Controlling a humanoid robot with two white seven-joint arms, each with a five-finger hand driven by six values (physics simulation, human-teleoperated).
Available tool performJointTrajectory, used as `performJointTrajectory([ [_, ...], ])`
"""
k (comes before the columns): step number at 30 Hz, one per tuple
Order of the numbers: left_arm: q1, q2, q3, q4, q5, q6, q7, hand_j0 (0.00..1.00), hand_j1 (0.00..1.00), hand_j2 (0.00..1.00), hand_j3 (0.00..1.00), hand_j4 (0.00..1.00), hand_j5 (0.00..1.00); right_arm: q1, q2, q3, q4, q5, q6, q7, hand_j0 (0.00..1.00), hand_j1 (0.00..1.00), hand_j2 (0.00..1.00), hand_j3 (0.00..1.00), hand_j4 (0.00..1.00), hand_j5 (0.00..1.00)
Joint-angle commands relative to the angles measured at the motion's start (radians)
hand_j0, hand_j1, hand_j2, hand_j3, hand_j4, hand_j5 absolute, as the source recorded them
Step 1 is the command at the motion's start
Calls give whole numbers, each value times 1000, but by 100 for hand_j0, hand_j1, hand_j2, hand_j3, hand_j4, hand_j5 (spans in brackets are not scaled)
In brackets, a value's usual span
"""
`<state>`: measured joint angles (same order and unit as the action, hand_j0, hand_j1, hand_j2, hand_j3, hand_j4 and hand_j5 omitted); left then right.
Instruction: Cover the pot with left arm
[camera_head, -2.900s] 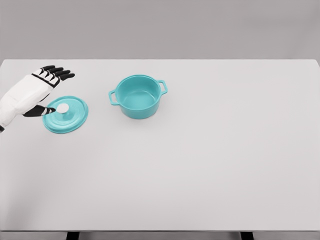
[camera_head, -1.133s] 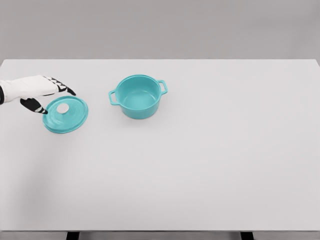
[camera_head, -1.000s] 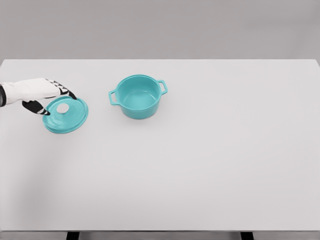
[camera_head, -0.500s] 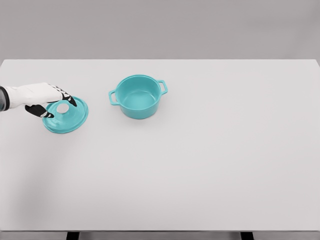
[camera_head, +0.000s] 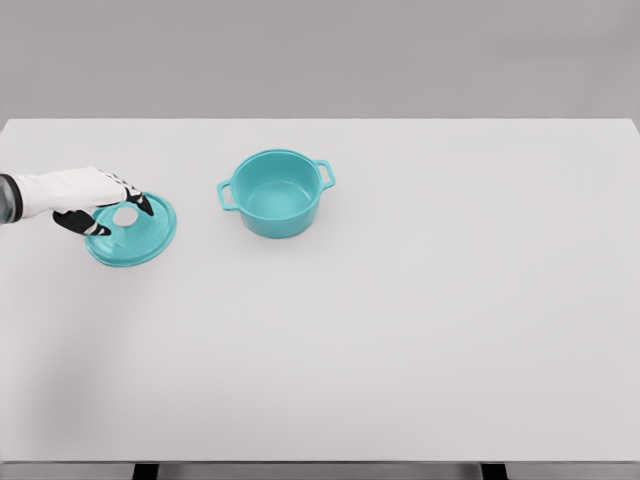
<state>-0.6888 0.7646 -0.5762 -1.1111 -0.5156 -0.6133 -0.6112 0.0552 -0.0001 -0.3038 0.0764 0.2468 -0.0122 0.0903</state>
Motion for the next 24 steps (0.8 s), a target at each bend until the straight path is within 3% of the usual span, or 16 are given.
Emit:
performJointTrajectory([
  [1, 0, -2, 1, 2, 3, 2, 0, 74, 74, 74, 74, 74, 74, 0, 0, 0, 0, 0, 0, 0, 100, 100, 100, 100, 100, 100],
  [14, 0, -24, 1, 34, 3, 2, 0, 73, 73, 73, 73, 73, 73, 0, 0, 0, 0, 0, 0, 0, 100, 100, 100, 100, 100, 100],
  [17, 0, -22, 1, 34, 3, 2, 0, 67, 67, 67, 67, 67, 67, 0, 0, 0, 0, -1, 0, 0, 100, 100, 100, 100, 100, 100],
  [24, 0, -22, 1, 34, 3, 2, 0, 64, 64, 64, 64, 64, 64, 0, 0, 0, 0, 0, 0, 0, 100, 100, 100, 100, 100, 100],
])
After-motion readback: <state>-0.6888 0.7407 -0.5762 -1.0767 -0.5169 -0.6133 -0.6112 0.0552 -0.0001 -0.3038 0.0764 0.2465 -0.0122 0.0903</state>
